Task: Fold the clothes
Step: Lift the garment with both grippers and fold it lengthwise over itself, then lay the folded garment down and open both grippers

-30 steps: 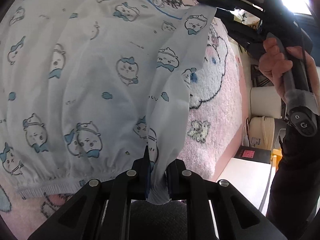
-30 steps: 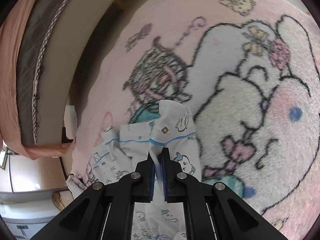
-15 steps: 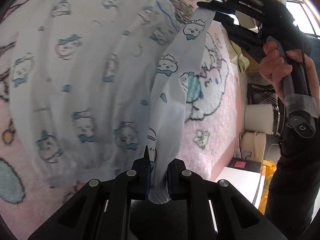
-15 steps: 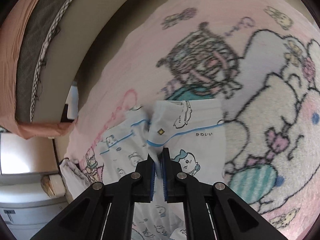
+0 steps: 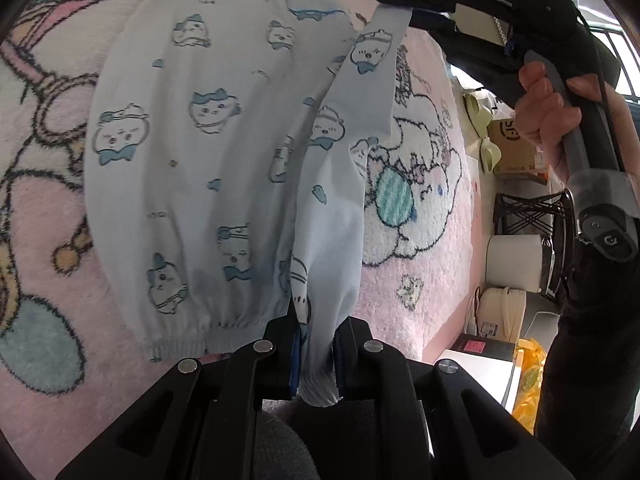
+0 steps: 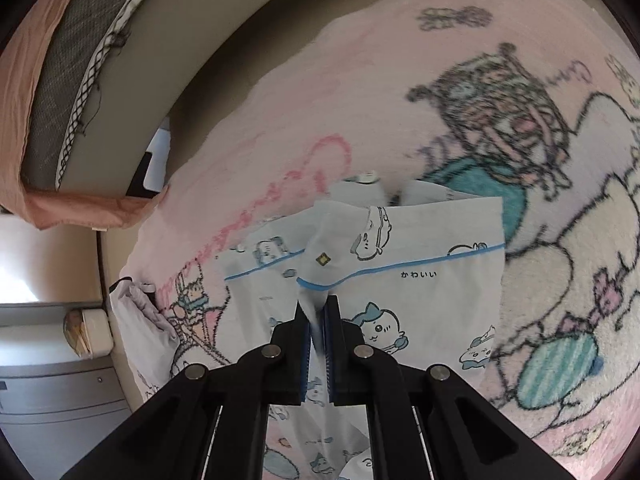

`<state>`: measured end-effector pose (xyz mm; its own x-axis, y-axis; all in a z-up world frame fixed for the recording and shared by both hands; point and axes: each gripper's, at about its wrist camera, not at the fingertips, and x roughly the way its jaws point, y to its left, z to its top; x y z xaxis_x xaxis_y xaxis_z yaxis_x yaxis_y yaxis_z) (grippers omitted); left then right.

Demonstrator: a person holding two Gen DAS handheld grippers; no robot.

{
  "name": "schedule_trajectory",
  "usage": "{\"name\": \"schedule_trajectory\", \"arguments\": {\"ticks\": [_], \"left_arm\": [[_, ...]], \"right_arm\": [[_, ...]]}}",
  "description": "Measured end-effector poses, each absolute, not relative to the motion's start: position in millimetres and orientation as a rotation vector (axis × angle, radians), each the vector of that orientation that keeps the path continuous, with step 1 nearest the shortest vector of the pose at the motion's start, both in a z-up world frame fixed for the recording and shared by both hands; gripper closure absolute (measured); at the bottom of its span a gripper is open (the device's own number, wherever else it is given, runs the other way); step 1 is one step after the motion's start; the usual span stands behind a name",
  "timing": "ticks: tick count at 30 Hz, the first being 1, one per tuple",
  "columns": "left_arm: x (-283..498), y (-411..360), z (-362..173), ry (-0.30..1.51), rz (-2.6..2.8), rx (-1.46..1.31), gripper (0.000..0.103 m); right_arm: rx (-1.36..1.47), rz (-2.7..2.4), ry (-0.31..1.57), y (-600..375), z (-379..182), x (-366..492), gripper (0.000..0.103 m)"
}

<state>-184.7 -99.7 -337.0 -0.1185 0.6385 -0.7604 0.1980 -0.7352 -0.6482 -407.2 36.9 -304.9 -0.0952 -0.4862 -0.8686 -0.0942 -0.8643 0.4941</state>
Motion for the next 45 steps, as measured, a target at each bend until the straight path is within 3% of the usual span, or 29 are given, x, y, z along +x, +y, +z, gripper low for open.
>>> {"name": "schedule_trajectory", "arguments": {"ticks": [13,29,37,45], "left_arm": [[-160.5,-147.3,-342.3,-1.001,1.989,-1.862,0.092],[-145.0,-185.2,-387.7,-1.172,1.948,-1.932,0.092],[-147.4,-181.6,-399.5,-1.190,1.913,-1.951,0.092],[-145.7,-184.6,-399.0,-1.192,1.911,-1.973,0.092]], "right_arm": [[1.868,-2.008,-0.523,-31.5,-304.6,-416.4,0.099],[1.883,-2.008,-0.346,-105.4,-333.9,-433.0,0.099],[1.808,-2.030,-0.106,-140.1,-335.1,-432.6,0.099],[1.781,-2.055,0.000,-149.3,-360.3,-430.3,0.099]]}}
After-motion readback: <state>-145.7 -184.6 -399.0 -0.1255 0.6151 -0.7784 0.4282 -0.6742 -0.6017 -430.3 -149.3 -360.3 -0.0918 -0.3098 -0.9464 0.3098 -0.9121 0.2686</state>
